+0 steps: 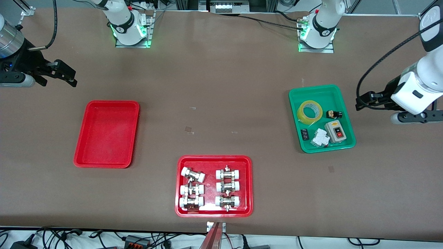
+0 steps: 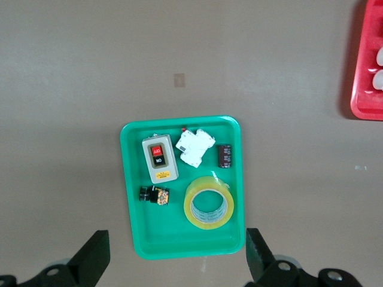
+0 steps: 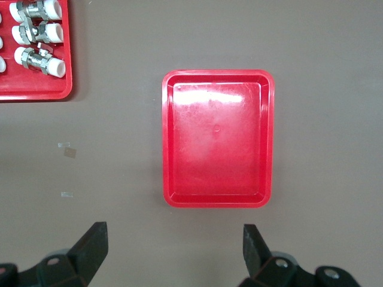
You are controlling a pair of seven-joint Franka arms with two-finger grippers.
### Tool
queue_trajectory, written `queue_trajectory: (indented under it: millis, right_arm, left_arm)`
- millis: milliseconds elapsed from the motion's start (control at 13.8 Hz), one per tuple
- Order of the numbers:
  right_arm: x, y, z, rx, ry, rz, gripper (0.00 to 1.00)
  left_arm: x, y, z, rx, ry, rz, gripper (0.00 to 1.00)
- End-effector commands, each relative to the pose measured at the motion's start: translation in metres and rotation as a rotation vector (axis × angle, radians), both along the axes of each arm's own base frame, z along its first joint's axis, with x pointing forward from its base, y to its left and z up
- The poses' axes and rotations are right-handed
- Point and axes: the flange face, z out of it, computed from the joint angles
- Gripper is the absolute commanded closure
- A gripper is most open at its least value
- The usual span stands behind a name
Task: Left arm passes tape to right arm into tray
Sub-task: 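Move the left gripper over the tape roll on the green tray, then lower the left gripper and close it on the tape roll's rim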
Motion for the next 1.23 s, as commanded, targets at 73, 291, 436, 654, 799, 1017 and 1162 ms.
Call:
queue_trajectory:
  millis: [73,291,436,654,799,1017,1162]
  right_arm:
    - [0.002,0.002,0.006,-0.007,-0.003,0.003,0.0]
    - [0.002,0.002,0.006,-0.007,-0.003,0.003,0.0]
    - [0.002,0.002,0.005,-0.007,-0.001,0.004,0.0]
    - [0.001,0.002,0.006,-0.007,-0.003,0.004,0.0]
    - [0.001,0.002,0.004,-0.007,0.0,0.004,0.0]
    - [0.001,0.002,0.004,-0.007,0.0,0.003,0.0]
    - [0.001,0.002,0.004,-0.007,0.0,0.003,0.0]
  left_arm:
    - [0.021,0.018,-0.05,-0.039,0.071,-0.004,0.0]
    - [0.021,0.024,-0.122,-0.036,0.132,0.004,0.0]
    - [-0.002,0.013,-0.203,-0.04,0.143,-0.009,0.0]
    - [-0.037,-0.01,-0.279,-0.04,0.094,-0.023,0.0]
    - [-0.048,0.001,-0.286,-0.035,0.162,-0.007,0.0]
    - [-0.071,0.0,-0.312,-0.031,0.227,-0.01,0.0]
    - [-0.083,0.001,-0.317,-0.024,0.24,-0.004,0.0]
